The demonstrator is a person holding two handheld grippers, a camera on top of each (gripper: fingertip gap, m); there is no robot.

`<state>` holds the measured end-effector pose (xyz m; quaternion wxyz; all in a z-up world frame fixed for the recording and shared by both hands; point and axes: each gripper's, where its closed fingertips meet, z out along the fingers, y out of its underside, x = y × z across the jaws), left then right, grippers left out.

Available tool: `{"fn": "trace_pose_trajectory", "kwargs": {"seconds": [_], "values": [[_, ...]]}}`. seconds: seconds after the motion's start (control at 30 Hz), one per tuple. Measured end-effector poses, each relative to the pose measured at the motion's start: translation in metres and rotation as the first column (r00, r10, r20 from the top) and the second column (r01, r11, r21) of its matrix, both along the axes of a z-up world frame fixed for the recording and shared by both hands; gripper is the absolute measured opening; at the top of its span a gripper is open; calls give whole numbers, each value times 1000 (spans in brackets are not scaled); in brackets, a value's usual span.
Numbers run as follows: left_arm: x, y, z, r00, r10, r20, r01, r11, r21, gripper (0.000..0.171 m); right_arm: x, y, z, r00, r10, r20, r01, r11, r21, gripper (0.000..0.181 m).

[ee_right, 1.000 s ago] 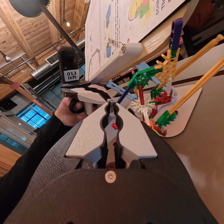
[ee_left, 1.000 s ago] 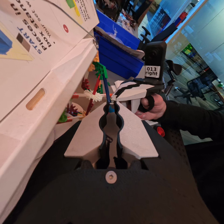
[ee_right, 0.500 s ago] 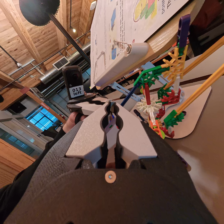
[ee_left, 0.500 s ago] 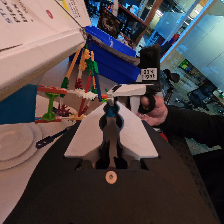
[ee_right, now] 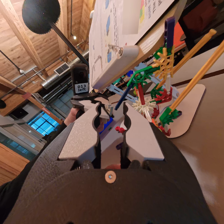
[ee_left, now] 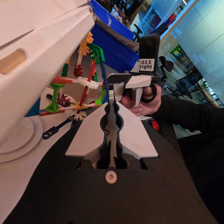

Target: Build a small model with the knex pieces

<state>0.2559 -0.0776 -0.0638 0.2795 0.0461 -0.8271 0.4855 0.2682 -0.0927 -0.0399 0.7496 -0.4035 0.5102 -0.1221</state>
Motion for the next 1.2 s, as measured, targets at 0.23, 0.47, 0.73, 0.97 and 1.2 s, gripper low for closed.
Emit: {"fn": "trace_pose_trajectory", "kwargs": {"seconds": [0.23, 0.47, 0.73, 0.97, 1.2], "values": [[-4, -10, -2, 998, -54, -14, 54, 998, 31, 3, 6, -4, -3, 1000, 20, -1, -20, 1000, 19, 18], [0, -9, -3, 997, -76, -30, 77, 995, 57, 3, 11, -3, -6, 999, 52, -2, -52, 999, 15, 10], [2, -10, -1, 996, -80, -29, 82, 994, 76, 3, 11, 8, -8, 995, 97, 0, -97, 995, -12, 12], [5, -13, -2, 999, -52, -17, 53, 996, 65, 4, 11, 3, -9, 997, 75, -4, -75, 997, -29, 9], [2, -18, -7, 999, 25, 22, -24, 999, -32, 9, 10, 5, -11, 997, 81, -11, -81, 996, -27, 8]]}}
